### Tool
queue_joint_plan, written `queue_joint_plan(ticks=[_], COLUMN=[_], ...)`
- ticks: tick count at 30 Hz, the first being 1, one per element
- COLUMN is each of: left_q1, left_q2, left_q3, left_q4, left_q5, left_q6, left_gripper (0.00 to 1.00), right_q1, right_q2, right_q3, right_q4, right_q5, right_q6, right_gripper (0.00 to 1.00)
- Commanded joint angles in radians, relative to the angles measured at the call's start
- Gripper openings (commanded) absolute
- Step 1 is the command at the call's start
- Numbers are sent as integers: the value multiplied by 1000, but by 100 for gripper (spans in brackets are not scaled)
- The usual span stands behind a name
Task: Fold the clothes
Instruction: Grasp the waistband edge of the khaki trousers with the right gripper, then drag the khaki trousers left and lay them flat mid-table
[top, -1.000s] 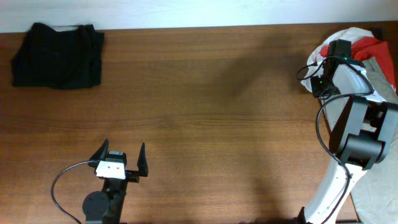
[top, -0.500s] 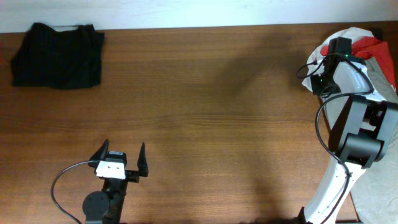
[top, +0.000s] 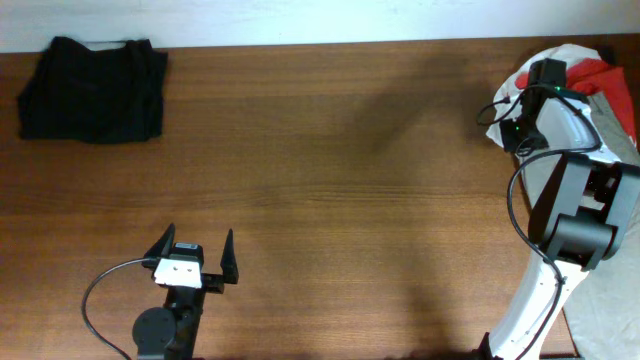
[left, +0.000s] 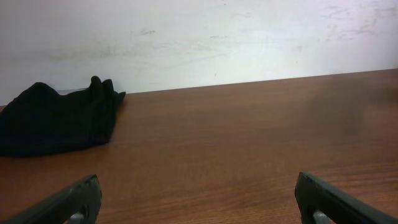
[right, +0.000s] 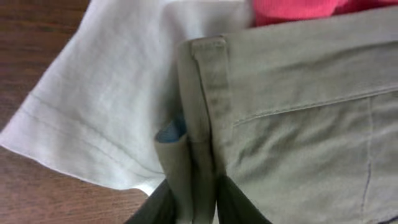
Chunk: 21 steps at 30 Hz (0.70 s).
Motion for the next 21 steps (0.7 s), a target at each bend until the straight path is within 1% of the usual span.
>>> queue_joint_plan(ticks=[1,4,7,8,9,13,15,16,18,21], left_q1=[4,4,4,4,4,4,4,4,4,4], left_q2=[-5,-5,-5,-5,-5,-5,-5,-5,-5,-5], left_q3=[-4,-4,-4,-4,-4,-4,-4,-4,-4,-4], left_q4=[-4,-4,-4,-4,-4,-4,-4,-4,-4,-4], left_q5=[0,0,0,0,0,0,0,0,0,0], left_q6=[12,12,12,12,12,12,12,12,12,12], left_gripper=[99,99,99,99,99,99,99,99,99,99], right_q1=[-5,-5,-5,-5,-5,-5,-5,-4,10,77], right_q2=[15,15,15,15,15,12,-23,-72,-163,-336], right_q3=[64,71,71,71,71,72,88,118,168,236], right_q4=[-23,-43,-45,-45,-45,-45,-43,-47,-64,-74], right_q5=[24,24,23,22,15,5,5,5,6,12], right_q6=[0,0,1,1,1,12,89,116,117,117], right_gripper=[32,31,16,9,4,4,4,4,4,4])
